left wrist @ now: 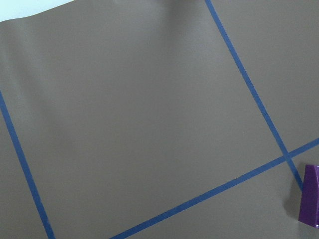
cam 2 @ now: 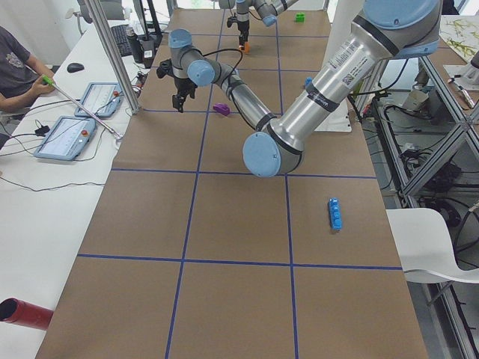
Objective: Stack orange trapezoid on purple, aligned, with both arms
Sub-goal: 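Grasp the orange trapezoid block with the right gripper and lift it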
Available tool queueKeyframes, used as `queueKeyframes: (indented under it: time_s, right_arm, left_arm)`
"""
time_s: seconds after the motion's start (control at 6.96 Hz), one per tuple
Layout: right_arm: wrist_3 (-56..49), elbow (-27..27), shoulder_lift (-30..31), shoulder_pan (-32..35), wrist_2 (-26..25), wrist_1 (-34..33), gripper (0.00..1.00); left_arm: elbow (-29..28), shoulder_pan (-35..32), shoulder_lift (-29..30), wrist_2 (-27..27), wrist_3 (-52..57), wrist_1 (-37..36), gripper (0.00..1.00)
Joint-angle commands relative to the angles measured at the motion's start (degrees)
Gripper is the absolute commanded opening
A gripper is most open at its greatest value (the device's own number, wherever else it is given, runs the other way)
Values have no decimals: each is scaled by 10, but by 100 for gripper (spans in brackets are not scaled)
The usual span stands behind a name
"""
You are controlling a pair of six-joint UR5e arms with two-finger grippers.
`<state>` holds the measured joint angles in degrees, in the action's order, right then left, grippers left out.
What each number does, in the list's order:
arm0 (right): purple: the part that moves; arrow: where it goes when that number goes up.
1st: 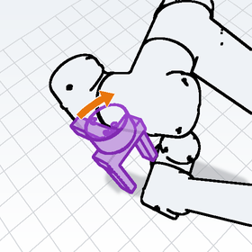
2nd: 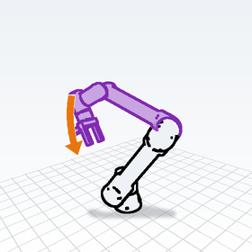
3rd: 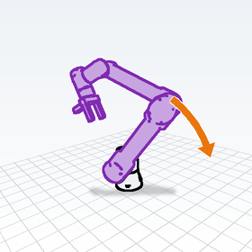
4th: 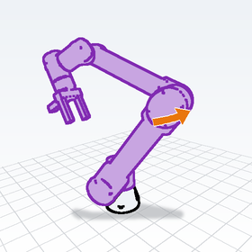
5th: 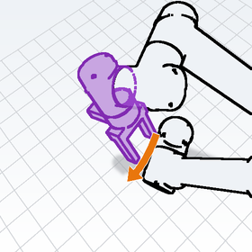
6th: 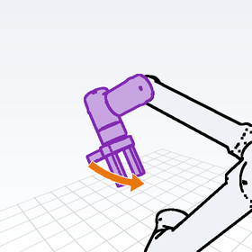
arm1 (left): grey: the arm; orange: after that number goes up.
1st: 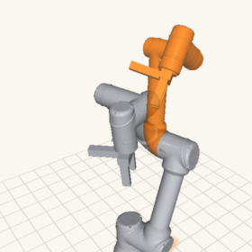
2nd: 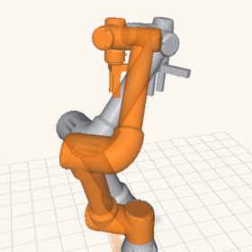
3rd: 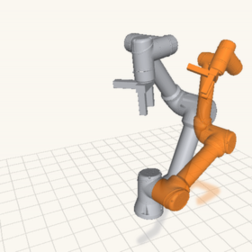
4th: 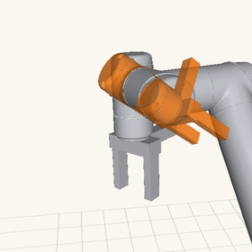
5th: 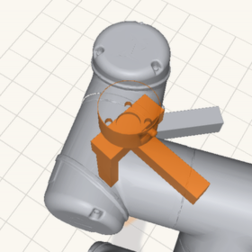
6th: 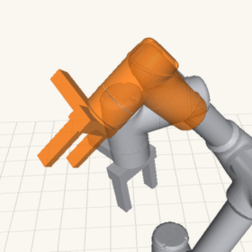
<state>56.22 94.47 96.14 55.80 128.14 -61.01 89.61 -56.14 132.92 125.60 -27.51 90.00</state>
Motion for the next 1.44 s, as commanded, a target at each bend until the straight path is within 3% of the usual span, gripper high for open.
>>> queueKeyframes:
  time_s: [0.0, 0.14, 0.29, 0.43, 0.72, 0.86, 1.15, 1.29]
  right_arm:
    - [0, -1, 0, -2, 4, -2, 52]
    - [0, -1, 0, -2, 4, -2, 13]
    - [0, 2, 1, -1, 4, -5, 0]
    - [13, 11, 0, 1, 3, -6, 0]
    - [75, 85, -11, 18, 10, -20, 0]
    - [101, 105, -63, 22, 20, -83, 0]
    - [124, 102, -288, 8, 21, -334, 0]
    - [125, 97, -357, -14, 16, -400, 0]
  left_arm:
    - [0, 0, 0, 0, 0, 0, 100]
    - [0, 1, 0, 0, 0, 0, 100]
    - [0, 0, 0, -1, 0, 0, 100]
    - [3, -3, 0, 0, 0, 0, 100]
    - [24, -25, -38, 1, 7, 0, 100]
    - [35, -51, -68, 0, 53, -12, 100]
    - [32, -108, -124, -8, 171, -34, 100]
    - [34, -130, -156, -7, 205, -33, 100]
